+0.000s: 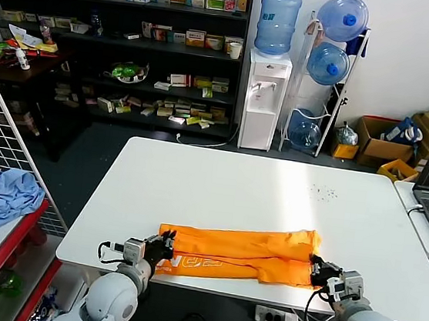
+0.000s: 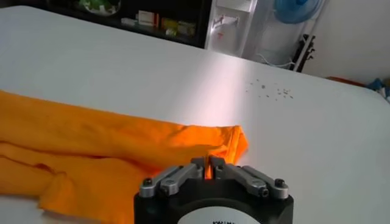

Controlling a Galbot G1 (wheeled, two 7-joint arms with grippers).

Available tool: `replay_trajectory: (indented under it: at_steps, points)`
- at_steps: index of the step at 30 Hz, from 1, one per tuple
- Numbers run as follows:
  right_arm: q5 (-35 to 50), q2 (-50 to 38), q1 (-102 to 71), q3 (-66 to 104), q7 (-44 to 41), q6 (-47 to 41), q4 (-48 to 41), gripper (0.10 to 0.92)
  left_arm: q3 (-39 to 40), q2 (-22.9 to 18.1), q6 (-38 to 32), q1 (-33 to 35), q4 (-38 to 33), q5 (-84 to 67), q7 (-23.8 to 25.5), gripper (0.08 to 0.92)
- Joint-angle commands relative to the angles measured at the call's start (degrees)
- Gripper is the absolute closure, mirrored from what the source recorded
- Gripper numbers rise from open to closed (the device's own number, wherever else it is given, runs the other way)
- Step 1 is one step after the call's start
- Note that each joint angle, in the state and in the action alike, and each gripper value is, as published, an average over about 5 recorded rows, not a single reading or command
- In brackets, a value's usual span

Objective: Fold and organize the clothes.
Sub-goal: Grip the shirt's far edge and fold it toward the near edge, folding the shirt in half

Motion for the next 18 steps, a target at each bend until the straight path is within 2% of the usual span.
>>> replay_trajectory:
  at_steps: [1,13,18]
  points:
    - [-0.41,-0.26,-3.12,0.85,0.56,-0.95,2.57,0.689,-1.44,1.00,-0.48,3.85,-2.78,3.85,0.54,0.666]
    - [0.01,0.19,-2.52,0.29,1.02,-0.99,2.68,0.334,-2.49,-1.18,1.76,3.06,1.25,-5.52,-0.98,0.320]
    - [0.08,0.23,-2.80,0.46,1.04,-0.94,3.00,0.224,-2.48,-1.51,2.66,2.67,2.71,-6.88,-0.79,0.204]
